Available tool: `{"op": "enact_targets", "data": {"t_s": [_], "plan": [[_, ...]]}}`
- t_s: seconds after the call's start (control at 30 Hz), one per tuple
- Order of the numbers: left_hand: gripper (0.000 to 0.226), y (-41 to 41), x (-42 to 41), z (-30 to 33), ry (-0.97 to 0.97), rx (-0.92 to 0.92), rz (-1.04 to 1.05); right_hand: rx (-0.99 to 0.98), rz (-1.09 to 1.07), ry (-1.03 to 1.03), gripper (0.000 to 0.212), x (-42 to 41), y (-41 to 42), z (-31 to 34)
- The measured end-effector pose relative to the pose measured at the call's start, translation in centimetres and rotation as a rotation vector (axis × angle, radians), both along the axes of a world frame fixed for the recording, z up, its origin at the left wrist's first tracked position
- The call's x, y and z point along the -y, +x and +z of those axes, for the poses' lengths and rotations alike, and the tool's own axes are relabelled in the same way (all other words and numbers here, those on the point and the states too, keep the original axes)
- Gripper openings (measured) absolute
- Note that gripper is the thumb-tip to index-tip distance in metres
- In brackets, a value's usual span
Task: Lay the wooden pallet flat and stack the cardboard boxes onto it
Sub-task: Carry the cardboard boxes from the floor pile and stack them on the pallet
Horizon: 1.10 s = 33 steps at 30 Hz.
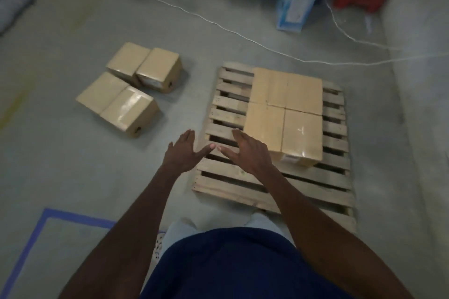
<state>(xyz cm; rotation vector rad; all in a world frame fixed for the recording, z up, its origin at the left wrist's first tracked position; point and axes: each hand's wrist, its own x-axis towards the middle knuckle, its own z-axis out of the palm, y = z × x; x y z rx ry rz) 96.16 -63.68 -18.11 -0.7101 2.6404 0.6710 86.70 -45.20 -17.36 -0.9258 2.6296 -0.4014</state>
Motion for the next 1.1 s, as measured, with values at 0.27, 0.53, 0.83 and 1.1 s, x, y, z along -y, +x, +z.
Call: {"op": "enact_targets", "data": {"t_s": [0.27, 0.53, 0.83, 1.1], "plan": [[0.099, 13.7, 19.2, 3.4, -0.033, -0.056, 0.148, -0.042, 0.057, -0.043, 0.075, 19.6, 9.2, 3.6], [0.093, 19.6, 32.2, 4.4, 0.033, -0.099, 0.247, -0.019, 0.112, -0.028, 0.081, 34.6, 13.7, 5.7], [0.086, 15.1, 46.1, 2.7, 0.066, -0.129, 0.235, 0.023, 0.083, 0.029, 0.077, 49.3, 10.0, 3.3], [0.081, 8.0, 57.7, 3.1, 0.092, -0.08, 0.15, 0.098, 0.032, 0.071, 0.08, 60.6, 5.1, 2.3]]}}
